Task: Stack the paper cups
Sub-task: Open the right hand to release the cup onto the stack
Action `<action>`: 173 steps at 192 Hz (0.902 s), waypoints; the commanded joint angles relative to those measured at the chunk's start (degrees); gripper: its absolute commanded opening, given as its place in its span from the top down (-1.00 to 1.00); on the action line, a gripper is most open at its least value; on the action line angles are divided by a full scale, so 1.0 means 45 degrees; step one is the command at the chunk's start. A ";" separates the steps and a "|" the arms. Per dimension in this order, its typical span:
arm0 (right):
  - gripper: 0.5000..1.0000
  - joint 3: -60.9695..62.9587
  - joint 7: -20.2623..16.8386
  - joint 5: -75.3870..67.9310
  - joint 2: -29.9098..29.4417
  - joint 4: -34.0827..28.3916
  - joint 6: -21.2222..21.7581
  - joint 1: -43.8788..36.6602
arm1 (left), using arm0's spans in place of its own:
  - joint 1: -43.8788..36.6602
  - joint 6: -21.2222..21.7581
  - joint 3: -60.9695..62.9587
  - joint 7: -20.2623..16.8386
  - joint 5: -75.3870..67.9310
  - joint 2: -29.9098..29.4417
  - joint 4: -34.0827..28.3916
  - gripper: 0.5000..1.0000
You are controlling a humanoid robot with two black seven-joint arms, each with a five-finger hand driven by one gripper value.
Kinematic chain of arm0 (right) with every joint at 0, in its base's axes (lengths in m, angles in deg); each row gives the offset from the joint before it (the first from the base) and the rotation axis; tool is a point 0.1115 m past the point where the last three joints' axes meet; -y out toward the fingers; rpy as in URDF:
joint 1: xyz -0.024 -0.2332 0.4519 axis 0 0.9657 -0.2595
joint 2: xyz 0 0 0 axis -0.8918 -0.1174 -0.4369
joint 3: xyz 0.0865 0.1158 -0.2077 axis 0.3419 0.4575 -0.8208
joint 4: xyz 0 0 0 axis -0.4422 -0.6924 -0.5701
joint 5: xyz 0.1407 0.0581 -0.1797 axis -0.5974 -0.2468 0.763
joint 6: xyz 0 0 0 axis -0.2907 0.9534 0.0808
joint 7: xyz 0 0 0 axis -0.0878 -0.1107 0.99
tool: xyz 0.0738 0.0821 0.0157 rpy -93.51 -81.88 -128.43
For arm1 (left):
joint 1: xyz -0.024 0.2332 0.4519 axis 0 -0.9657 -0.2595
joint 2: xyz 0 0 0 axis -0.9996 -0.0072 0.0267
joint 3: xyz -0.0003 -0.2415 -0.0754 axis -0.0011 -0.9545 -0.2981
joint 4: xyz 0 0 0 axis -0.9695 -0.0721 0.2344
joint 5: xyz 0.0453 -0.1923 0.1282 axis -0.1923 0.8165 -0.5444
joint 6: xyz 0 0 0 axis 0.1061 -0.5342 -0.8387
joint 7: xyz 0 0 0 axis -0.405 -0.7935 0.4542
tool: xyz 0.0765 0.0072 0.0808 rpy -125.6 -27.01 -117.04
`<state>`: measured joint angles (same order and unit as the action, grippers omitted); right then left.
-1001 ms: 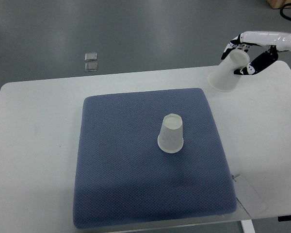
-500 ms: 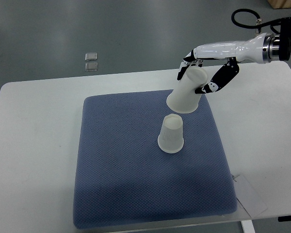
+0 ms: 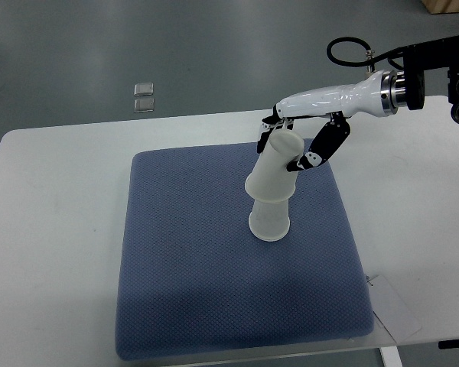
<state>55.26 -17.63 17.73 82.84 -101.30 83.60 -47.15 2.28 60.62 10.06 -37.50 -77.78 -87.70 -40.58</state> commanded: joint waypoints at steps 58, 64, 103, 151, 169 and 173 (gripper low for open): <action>0.87 -0.0083 -0.0027 0.0443 -0.0158 0.0104 -0.0153 0.0109 | 0.0002 0.0000 0.0000 0.0000 0.0000 0.0000 0.0002 -1.00; 0.86 -0.0083 -0.0046 0.0443 -0.0158 0.0104 -0.0134 0.0109 | 0.0002 0.0000 0.0000 0.0000 0.0000 0.0000 0.0002 -1.00; 0.73 -0.0122 -0.0027 0.0424 -0.0294 0.0104 -0.0075 0.0187 | 0.0002 0.0000 0.0000 0.0000 0.0000 0.0000 0.0002 -1.00; 0.47 -0.0122 -0.0046 0.0443 -0.0568 0.0104 -0.0153 0.0597 | 0.0002 0.0000 0.0000 0.0000 0.0000 0.0000 0.0002 -1.00; -0.06 -0.0083 -0.0027 0.0424 -0.0568 0.0124 -0.0153 0.0694 | 0.0002 0.0000 0.0000 0.0000 0.0000 0.0000 -0.0017 -1.00; -0.14 -0.0083 -0.0027 0.0404 -0.0568 0.0124 -0.0173 0.0695 | 0.0002 0.0000 0.0000 0.0000 0.0000 0.0000 0.0002 -1.00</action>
<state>54.71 -17.83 19.71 80.36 -100.81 82.95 -44.35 2.29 60.62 10.06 -37.50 -77.78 -87.70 -40.57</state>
